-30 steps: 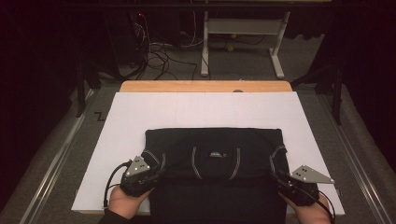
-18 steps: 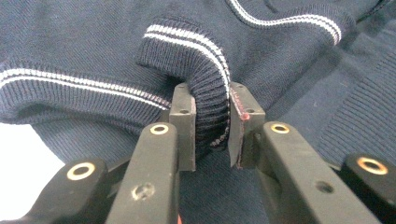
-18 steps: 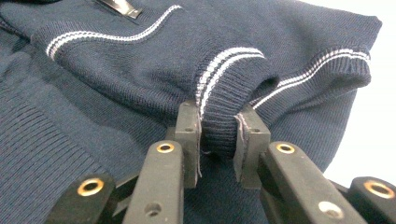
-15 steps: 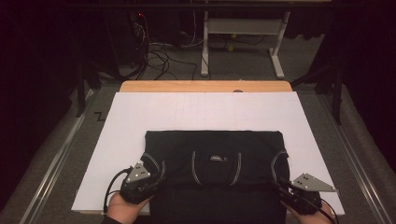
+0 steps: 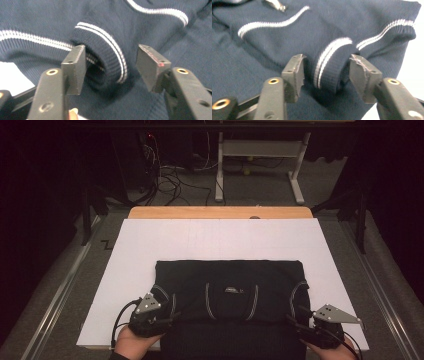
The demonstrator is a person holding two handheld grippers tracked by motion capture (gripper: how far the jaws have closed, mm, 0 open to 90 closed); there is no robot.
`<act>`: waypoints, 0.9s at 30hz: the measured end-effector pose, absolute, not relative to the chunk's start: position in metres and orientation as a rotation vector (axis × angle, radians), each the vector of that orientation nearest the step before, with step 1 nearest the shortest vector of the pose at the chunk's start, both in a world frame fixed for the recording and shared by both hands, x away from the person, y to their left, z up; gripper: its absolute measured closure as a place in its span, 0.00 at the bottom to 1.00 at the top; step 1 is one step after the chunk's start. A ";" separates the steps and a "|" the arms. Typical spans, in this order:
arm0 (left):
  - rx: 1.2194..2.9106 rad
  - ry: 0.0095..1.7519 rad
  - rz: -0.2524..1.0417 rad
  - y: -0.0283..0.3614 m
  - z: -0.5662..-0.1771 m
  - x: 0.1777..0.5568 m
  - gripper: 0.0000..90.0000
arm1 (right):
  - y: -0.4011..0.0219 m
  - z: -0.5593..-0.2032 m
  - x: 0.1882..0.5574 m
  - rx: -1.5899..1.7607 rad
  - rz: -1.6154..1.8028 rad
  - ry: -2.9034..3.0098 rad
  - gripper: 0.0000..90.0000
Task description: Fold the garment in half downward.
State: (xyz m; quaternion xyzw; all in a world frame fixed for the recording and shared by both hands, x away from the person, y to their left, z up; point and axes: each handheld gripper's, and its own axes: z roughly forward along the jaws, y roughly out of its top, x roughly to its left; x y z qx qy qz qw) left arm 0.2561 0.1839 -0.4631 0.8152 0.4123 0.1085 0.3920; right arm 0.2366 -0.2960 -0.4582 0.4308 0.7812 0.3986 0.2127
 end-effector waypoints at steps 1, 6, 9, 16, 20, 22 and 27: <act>2.064 1.055 0.272 0.184 -0.462 0.259 0.41 | -0.296 -0.457 0.238 1.199 1.119 2.161 0.49; 2.028 1.083 0.260 0.183 -0.458 0.275 0.37 | -0.294 -0.451 0.253 1.226 1.155 2.131 0.45; 2.020 1.114 0.243 0.182 -0.457 0.286 0.33 | -0.292 -0.450 0.264 1.238 1.133 2.135 0.45; 2.068 1.141 0.235 0.168 -0.462 0.304 0.28 | -0.282 -0.451 0.291 1.270 1.087 2.168 0.44; 2.087 1.153 0.222 0.164 -0.467 0.307 0.28 | -0.274 -0.455 0.297 1.274 1.059 2.198 0.44; 2.081 1.153 0.221 0.165 -0.467 0.307 0.28 | -0.273 -0.456 0.297 1.263 1.060 2.204 0.44; 2.109 1.149 0.226 0.161 -0.464 0.311 0.30 | -0.270 -0.457 0.299 1.255 1.044 2.218 0.44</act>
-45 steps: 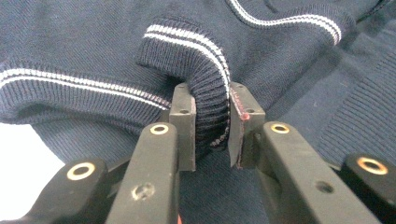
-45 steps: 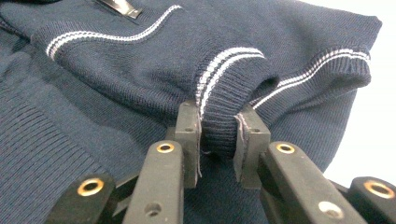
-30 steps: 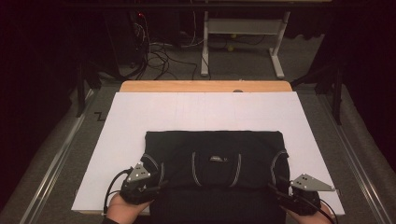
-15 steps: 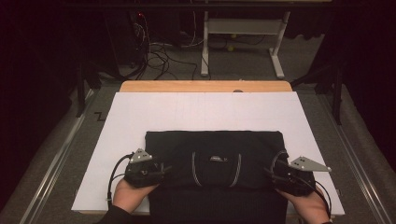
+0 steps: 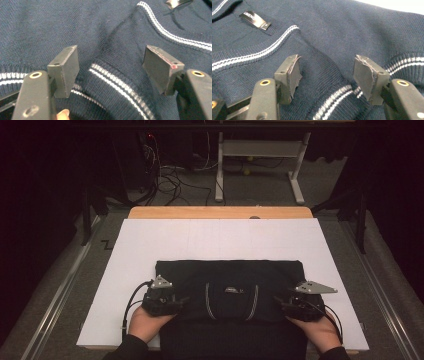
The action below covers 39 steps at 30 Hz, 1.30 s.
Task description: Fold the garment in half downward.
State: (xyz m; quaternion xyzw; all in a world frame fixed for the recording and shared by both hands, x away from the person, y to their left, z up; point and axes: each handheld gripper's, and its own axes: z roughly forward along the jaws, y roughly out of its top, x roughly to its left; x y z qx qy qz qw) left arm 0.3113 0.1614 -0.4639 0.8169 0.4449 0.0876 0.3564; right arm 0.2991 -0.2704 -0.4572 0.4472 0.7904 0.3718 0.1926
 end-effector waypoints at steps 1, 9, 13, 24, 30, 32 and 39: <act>2.124 1.137 0.245 0.159 -0.461 0.313 0.30 | -0.269 -0.457 0.301 1.255 1.038 2.222 0.44; 2.093 1.087 0.220 0.129 -0.433 0.332 0.35 | -0.246 -0.430 0.319 1.182 1.052 2.201 0.44; 2.124 1.107 0.182 0.111 -0.439 0.343 0.35 | -0.229 -0.427 0.327 1.170 1.065 2.237 0.44; 2.226 1.109 0.166 0.086 -0.461 0.351 0.39 | -0.210 -0.454 0.345 1.227 0.959 2.364 0.61; 2.219 1.070 0.138 0.086 -0.463 0.350 0.55 | -0.208 -0.458 0.344 1.189 0.964 2.419 0.80; 2.218 1.049 0.134 0.085 -0.463 0.349 0.62 | -0.207 -0.458 0.343 1.170 0.960 2.416 0.84; 2.186 1.007 0.180 0.089 -0.458 0.342 0.81 | -0.208 -0.453 0.336 1.124 0.984 2.363 0.93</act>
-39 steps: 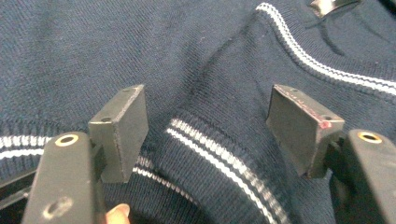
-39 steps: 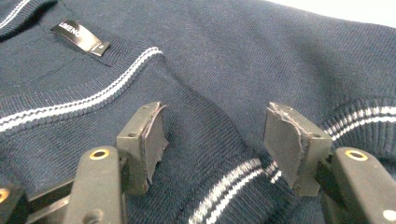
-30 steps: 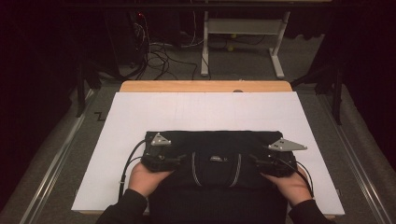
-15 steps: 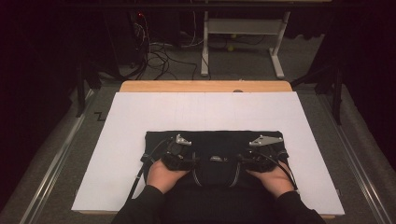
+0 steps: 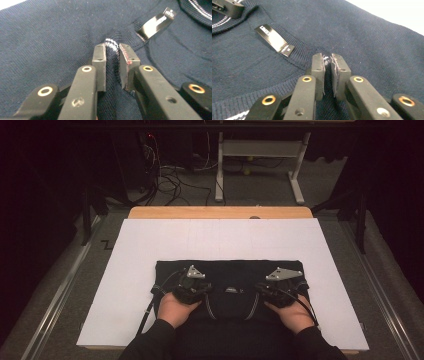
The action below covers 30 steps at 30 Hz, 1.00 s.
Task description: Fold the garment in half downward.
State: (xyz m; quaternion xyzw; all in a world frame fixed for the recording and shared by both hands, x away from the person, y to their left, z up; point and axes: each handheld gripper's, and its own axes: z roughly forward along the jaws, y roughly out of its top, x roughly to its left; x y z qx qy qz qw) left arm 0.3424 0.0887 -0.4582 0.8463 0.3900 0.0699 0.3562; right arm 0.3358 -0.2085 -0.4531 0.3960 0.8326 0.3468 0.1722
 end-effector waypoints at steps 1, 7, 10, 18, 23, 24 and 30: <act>2.177 1.004 0.181 0.090 -0.457 0.341 0.81 | -0.209 -0.452 0.334 1.122 0.994 2.353 0.93; 2.110 0.970 0.182 0.099 -0.448 0.330 0.81 | -0.214 -0.444 0.323 1.092 1.077 2.322 0.93; 2.086 0.953 0.182 0.104 -0.444 0.323 0.81 | -0.217 -0.442 0.315 1.076 1.125 2.312 0.93; 2.052 0.919 0.171 0.113 -0.440 0.308 0.81 | -0.226 -0.437 0.293 1.022 1.219 2.289 0.93; 2.033 0.894 0.166 0.118 -0.440 0.294 0.81 | -0.226 -0.434 0.278 0.982 1.251 2.297 0.93; 2.028 0.889 0.167 0.119 -0.440 0.292 0.81 | -0.226 -0.433 0.274 0.977 1.263 2.298 0.93; 2.016 0.853 0.154 0.124 -0.439 0.276 0.81 | -0.228 -0.429 0.259 0.957 1.309 2.294 0.93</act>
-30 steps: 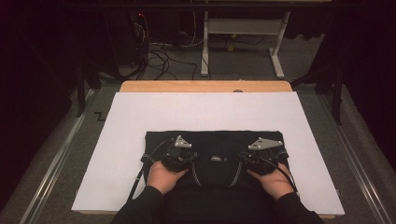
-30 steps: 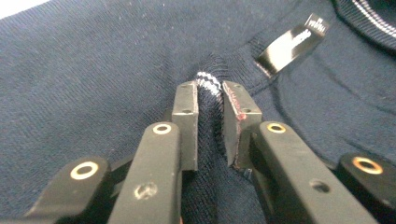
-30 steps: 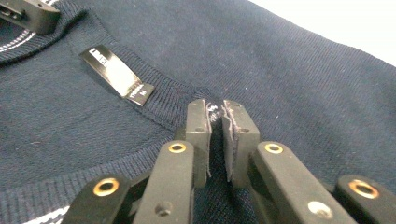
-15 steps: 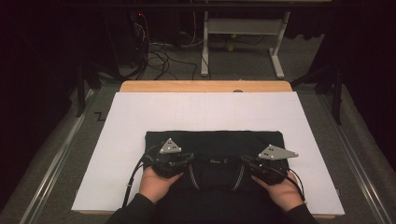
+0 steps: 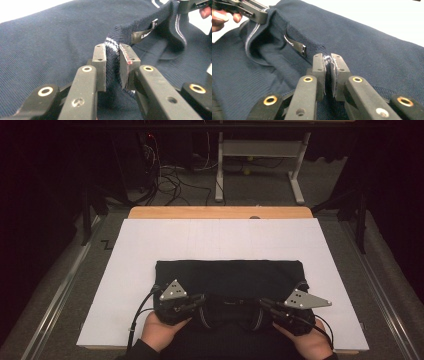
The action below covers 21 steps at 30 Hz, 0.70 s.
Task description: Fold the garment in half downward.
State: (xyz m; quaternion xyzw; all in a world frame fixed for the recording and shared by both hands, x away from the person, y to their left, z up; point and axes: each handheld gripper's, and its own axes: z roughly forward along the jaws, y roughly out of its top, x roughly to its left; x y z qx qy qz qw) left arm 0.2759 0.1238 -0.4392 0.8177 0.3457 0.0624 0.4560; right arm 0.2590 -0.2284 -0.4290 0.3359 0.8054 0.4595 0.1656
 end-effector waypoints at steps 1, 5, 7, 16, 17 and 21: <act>2.020 0.846 0.148 0.124 -0.439 0.273 0.81 | -0.229 -0.428 0.256 0.950 1.314 2.294 0.93; 2.018 0.830 0.141 0.125 -0.438 0.263 0.80 | -0.231 -0.426 0.244 0.927 1.332 2.293 0.93; 2.013 0.821 0.143 0.124 -0.436 0.257 0.80 | -0.232 -0.425 0.238 0.918 1.336 2.294 0.93; 2.018 0.784 0.120 0.126 -0.436 0.228 0.78 | -0.237 -0.425 0.215 0.891 1.349 2.306 0.93; 2.013 0.785 0.115 0.126 -0.437 0.225 0.78 | -0.236 -0.425 0.212 0.886 1.346 2.311 0.93; 2.031 0.766 0.120 0.125 -0.439 0.212 0.78 | -0.236 -0.427 0.202 0.868 1.331 2.325 0.93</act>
